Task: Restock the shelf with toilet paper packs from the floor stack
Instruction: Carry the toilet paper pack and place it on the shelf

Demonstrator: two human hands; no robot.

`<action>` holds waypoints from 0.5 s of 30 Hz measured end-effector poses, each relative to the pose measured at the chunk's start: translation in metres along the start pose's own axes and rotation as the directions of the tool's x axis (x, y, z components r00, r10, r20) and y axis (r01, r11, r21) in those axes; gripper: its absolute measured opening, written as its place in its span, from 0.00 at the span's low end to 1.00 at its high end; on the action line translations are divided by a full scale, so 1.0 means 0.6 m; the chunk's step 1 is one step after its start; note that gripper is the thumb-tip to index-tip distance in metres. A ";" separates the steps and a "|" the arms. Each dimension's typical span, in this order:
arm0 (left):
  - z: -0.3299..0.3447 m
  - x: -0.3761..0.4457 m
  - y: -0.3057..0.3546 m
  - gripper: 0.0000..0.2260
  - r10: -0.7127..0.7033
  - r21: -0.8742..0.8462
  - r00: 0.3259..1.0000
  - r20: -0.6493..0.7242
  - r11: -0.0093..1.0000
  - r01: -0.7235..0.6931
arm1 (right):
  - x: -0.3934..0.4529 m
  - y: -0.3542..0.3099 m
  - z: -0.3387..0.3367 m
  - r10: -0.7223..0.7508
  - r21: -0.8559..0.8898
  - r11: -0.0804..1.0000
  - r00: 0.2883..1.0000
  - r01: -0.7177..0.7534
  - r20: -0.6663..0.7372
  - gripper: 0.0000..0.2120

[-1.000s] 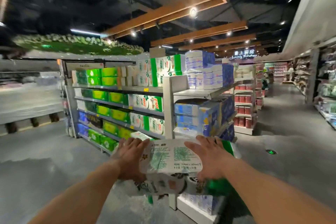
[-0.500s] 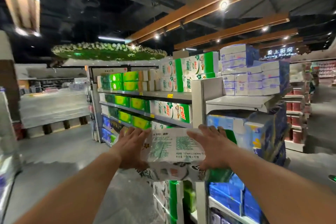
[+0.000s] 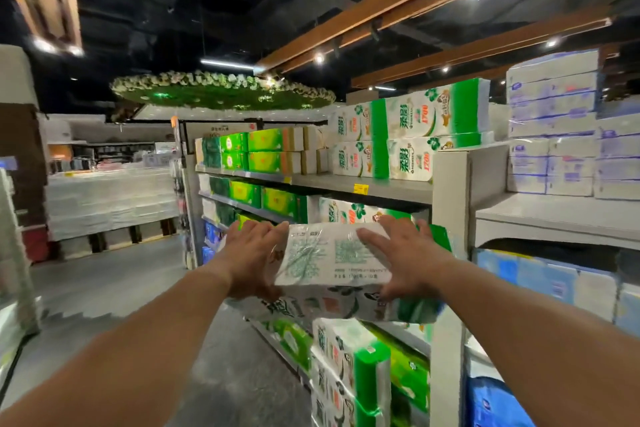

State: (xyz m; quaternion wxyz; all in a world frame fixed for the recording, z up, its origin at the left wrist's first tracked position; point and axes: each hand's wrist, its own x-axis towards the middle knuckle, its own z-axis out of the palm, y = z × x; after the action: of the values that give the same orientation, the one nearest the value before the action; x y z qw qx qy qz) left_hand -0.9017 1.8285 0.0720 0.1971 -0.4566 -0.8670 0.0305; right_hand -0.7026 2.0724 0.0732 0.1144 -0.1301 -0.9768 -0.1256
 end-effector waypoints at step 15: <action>0.067 0.526 -0.241 0.63 0.172 0.009 0.888 -0.427 0.982 -0.186 | 0.430 0.089 -0.030 0.207 -0.245 0.925 0.927 -0.289 -0.314 0.52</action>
State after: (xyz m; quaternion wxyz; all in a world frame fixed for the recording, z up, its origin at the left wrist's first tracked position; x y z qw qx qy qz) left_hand -1.1890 2.0031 0.1675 0.3707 -0.5333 -0.7575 -0.0657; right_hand -0.9266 2.1756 0.1677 0.2476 -0.2498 -0.8970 -0.2678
